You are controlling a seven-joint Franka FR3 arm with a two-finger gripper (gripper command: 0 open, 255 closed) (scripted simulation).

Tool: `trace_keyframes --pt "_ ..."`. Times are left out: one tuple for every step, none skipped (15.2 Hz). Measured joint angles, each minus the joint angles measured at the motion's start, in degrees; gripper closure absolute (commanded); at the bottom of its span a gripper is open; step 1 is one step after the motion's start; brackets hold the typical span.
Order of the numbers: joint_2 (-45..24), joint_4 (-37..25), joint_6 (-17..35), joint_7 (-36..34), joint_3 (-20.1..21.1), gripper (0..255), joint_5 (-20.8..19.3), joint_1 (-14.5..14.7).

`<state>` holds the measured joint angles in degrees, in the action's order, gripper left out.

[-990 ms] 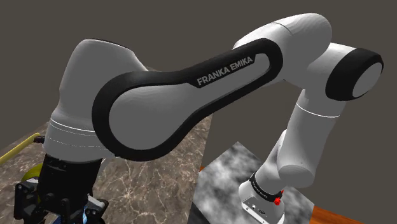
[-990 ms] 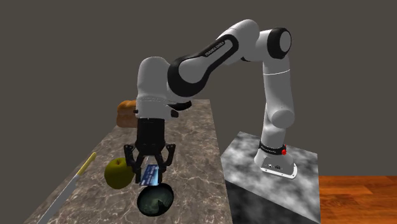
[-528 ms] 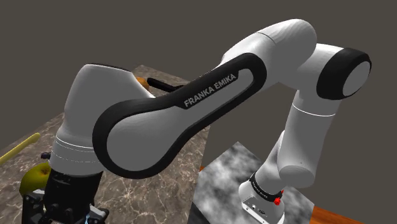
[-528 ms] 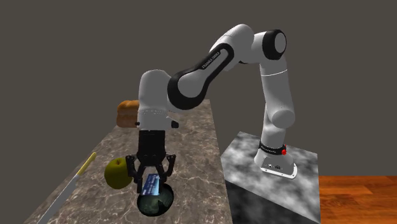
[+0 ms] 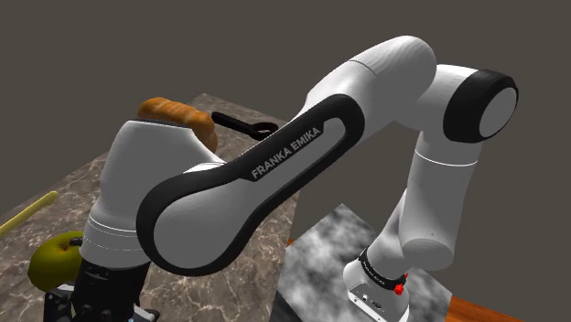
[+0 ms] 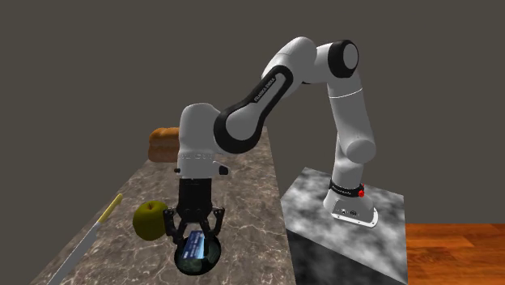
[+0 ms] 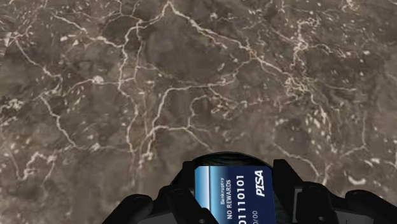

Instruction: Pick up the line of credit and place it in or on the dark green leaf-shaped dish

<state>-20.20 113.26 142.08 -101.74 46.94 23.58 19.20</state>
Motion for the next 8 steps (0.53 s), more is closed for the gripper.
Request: trace_keyframes --pt "0.0 0.0 0.0 0.0 0.0 255 0.0 0.0" --pt "-0.1 0.0 0.1 0.0 0.0 255 0.0 0.0" --pt "-0.1 0.0 0.1 0.0 0.0 255 0.0 0.0" --pt "-0.1 0.0 0.1 0.0 0.0 255 0.0 0.1" --pt "-0.1 0.0 0.1 0.0 0.0 0 0.0 0.1" --pt "-0.1 0.0 0.1 0.0 0.0 0 0.0 0.1" --pt "-0.1 0.0 0.1 0.0 0.0 0 0.0 0.1" --pt "-0.1 0.0 0.1 0.0 0.0 0 0.0 0.1"
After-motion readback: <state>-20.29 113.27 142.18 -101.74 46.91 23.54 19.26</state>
